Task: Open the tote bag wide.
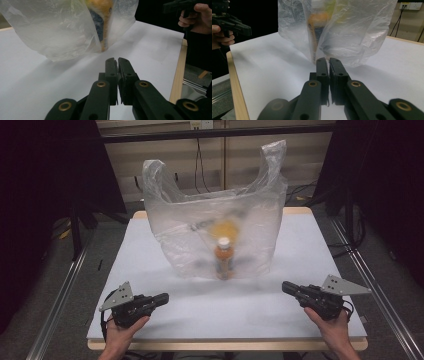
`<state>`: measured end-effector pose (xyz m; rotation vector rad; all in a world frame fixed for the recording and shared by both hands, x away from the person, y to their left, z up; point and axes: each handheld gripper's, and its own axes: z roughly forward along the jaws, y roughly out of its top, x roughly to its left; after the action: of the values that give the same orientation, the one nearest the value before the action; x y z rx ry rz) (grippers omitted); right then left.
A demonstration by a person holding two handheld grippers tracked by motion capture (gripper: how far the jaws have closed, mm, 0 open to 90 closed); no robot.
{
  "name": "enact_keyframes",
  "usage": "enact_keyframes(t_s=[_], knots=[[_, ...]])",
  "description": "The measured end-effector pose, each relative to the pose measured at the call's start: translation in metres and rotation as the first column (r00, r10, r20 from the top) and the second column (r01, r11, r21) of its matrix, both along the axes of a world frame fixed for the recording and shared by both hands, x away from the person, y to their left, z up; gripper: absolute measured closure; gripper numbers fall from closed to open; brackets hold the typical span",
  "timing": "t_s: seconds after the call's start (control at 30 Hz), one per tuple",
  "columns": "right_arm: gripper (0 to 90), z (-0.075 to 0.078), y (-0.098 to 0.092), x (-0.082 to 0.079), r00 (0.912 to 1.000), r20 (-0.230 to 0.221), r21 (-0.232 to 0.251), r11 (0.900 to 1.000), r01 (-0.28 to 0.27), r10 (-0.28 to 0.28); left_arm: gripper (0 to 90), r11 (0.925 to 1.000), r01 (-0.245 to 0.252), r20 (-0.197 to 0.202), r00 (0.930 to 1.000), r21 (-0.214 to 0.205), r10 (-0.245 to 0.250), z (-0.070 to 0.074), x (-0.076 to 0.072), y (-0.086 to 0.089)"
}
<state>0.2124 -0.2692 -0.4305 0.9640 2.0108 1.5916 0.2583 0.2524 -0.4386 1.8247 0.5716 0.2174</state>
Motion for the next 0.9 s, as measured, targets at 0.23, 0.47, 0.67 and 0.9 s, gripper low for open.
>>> enact_keyframes(t_s=[0.23, 0.47, 0.67, 0.9], knots=[[90.0, 0.005, 0.006, 0.01, 0.9994, -0.016, 0.002, 0.9995, -0.031, 0.031, 90.0, 0.9998, -0.007, 0.005, 1.0, -0.02, 0.007, 0.006, 0.003, -0.001], [90.0, 0.012, 0.014, 0.015, 0.9972, -0.042, 0.011, 0.998, -0.062, 0.062, 90.0, 0.9992, 0.03, -0.015, 0.9994, -0.026, -0.03, 0.011, 0.01, -0.007], [90.0, 0.025, 0.018, 0.024, 0.9968, -0.025, 0.029, 0.9968, -0.075, 0.076, 90.0, 0.9985, 0.029, 0.002, 0.9996, -0.047, -0.029, 0.022, 0.019, -0.011], [90.0, 0.034, 0.024, 0.033, 0.9949, -0.014, 0.052, 0.9937, -0.099, 0.1, 90.0, 0.9979, 0.028, 0.013, 0.9995, -0.058, -0.028, 0.032, 0.028, -0.018]])
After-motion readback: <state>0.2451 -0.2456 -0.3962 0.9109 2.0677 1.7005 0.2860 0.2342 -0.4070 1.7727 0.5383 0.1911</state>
